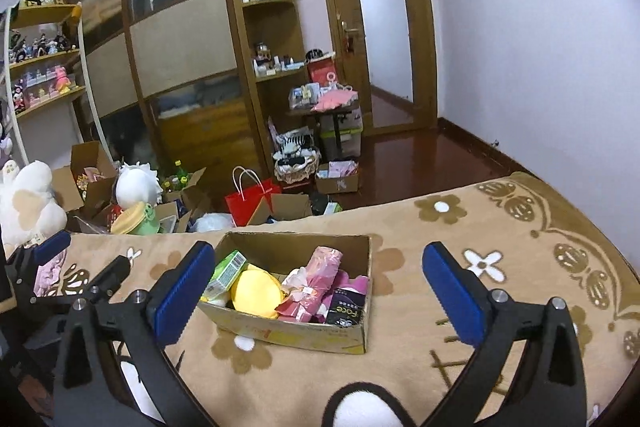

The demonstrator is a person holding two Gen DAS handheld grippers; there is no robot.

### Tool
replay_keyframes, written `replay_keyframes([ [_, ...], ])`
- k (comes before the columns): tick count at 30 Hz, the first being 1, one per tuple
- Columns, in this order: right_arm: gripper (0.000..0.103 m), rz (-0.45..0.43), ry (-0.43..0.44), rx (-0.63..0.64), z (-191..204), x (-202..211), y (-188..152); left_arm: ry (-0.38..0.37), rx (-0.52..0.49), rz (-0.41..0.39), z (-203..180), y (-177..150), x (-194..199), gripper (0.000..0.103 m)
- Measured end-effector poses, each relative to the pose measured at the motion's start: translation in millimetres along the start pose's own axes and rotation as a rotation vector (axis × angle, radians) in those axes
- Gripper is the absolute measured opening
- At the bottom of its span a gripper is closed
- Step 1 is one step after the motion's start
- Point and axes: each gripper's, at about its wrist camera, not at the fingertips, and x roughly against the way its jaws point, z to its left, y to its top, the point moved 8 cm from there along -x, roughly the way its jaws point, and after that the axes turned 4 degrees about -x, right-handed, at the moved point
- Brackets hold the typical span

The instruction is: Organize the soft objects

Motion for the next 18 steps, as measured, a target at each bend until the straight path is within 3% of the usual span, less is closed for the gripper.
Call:
replay_keyframes([
  [11, 0.103, -0.131, -0.013, 0.015, -5, 61, -4, 0.04, -0.024, -0.071, -3, -16, 56, 0.103],
  [18, 0.103, -0.125, 0.007, 0.015, -2, 63, -18, 0.032, -0.024, -0.1, -7, -31, 60, 0.103],
])
